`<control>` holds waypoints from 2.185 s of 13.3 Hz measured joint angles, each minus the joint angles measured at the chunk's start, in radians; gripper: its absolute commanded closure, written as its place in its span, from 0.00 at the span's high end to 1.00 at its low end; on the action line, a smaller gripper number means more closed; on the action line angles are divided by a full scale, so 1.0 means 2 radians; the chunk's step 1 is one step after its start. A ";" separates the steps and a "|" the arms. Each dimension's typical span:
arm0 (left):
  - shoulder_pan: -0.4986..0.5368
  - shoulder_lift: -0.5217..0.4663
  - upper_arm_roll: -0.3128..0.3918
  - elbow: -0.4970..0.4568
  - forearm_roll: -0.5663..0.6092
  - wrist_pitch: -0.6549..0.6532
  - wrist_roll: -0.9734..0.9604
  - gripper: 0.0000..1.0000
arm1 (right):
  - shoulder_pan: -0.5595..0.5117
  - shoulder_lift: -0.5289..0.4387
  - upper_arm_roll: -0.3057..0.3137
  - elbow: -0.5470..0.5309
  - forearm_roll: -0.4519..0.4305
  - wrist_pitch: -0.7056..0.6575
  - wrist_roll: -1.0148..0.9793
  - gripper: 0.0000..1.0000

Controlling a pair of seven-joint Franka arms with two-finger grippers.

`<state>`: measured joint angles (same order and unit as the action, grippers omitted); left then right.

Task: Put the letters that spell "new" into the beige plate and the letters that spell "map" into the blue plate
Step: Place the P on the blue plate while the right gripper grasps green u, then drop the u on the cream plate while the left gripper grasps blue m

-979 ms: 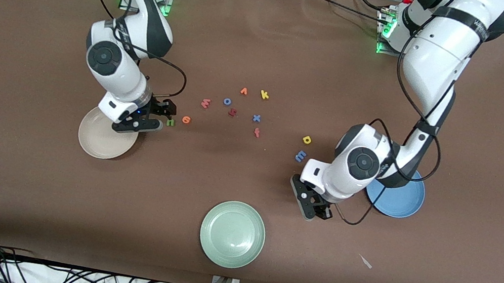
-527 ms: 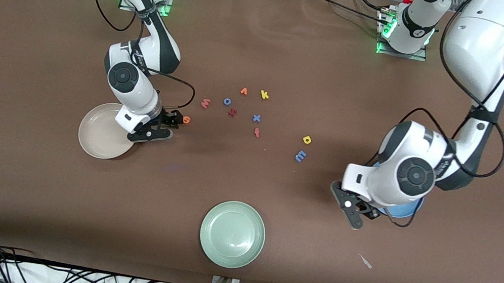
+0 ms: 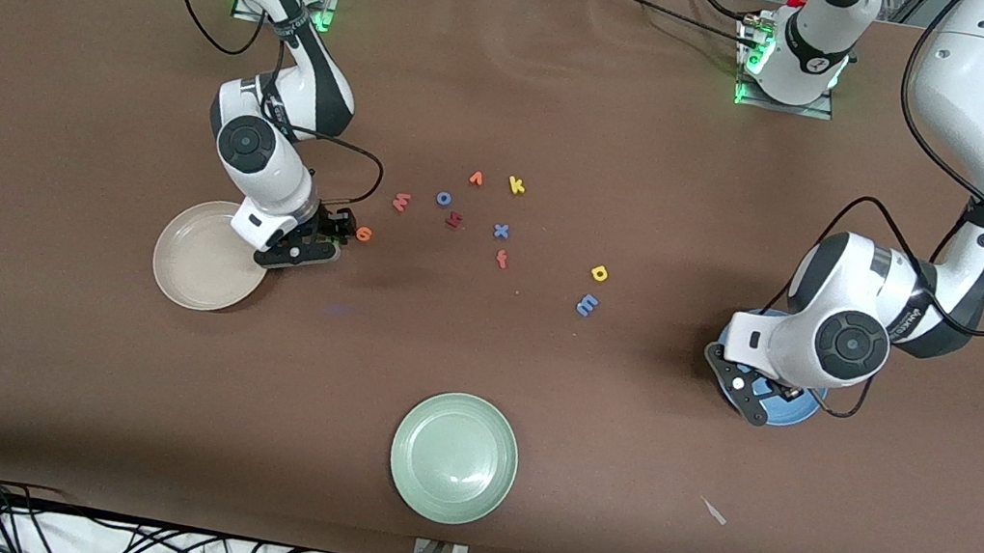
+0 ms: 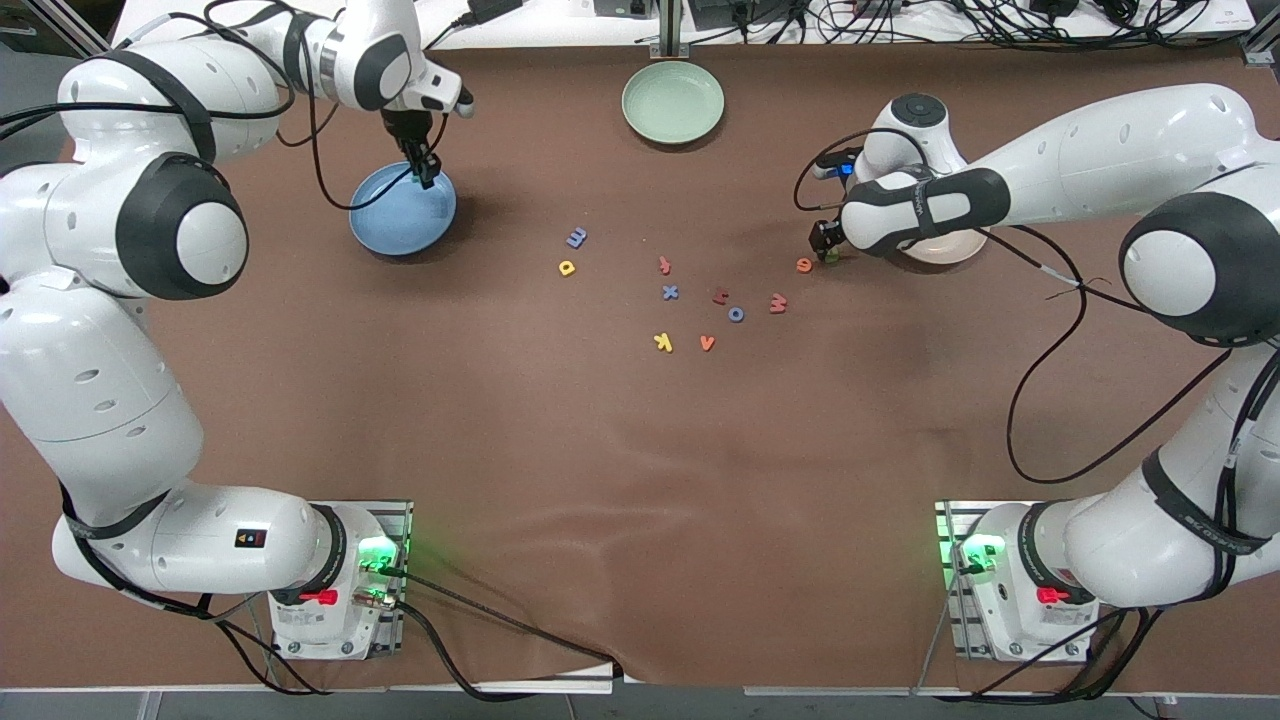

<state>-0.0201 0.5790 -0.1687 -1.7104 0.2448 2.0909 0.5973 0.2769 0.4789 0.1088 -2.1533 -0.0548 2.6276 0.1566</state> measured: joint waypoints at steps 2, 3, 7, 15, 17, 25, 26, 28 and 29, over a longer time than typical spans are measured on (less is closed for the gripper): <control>0.009 -0.005 0.000 -0.043 0.007 0.050 -0.003 0.02 | 0.000 -0.001 0.000 -0.007 0.000 0.010 0.000 0.54; 0.013 -0.005 0.000 -0.058 0.008 0.068 -0.005 0.31 | 0.000 -0.002 0.000 -0.007 0.000 0.011 0.000 0.49; 0.027 -0.009 0.000 -0.081 0.008 0.091 -0.006 1.00 | 0.000 -0.006 0.000 -0.008 -0.001 0.012 0.000 0.14; 0.019 -0.045 -0.071 -0.043 0.008 0.013 -0.229 1.00 | -0.028 -0.098 -0.012 0.035 -0.003 -0.144 -0.080 0.13; 0.012 -0.042 -0.093 -0.042 0.004 0.011 -0.333 1.00 | -0.073 -0.110 -0.017 0.031 -0.007 -0.156 -0.147 0.15; -0.096 0.054 -0.098 0.028 -0.006 0.065 -0.521 1.00 | -0.124 -0.086 -0.018 -0.043 -0.009 -0.043 -0.199 0.64; -0.104 0.061 -0.097 0.025 0.002 0.065 -0.521 1.00 | -0.125 -0.086 -0.006 -0.042 -0.009 -0.042 -0.173 0.64; -0.111 0.073 -0.096 0.020 0.036 0.066 -0.521 0.99 | -0.122 -0.086 0.039 -0.039 -0.009 -0.042 -0.090 0.64; -0.112 0.080 -0.096 0.019 0.041 0.070 -0.521 0.98 | -0.116 -0.084 0.060 -0.035 -0.009 -0.042 -0.047 0.64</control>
<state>-0.2449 0.7388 -0.3599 -1.6722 0.3276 2.2311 -0.4442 0.0451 0.3100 0.2285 -2.2239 -0.0722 2.5445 0.0634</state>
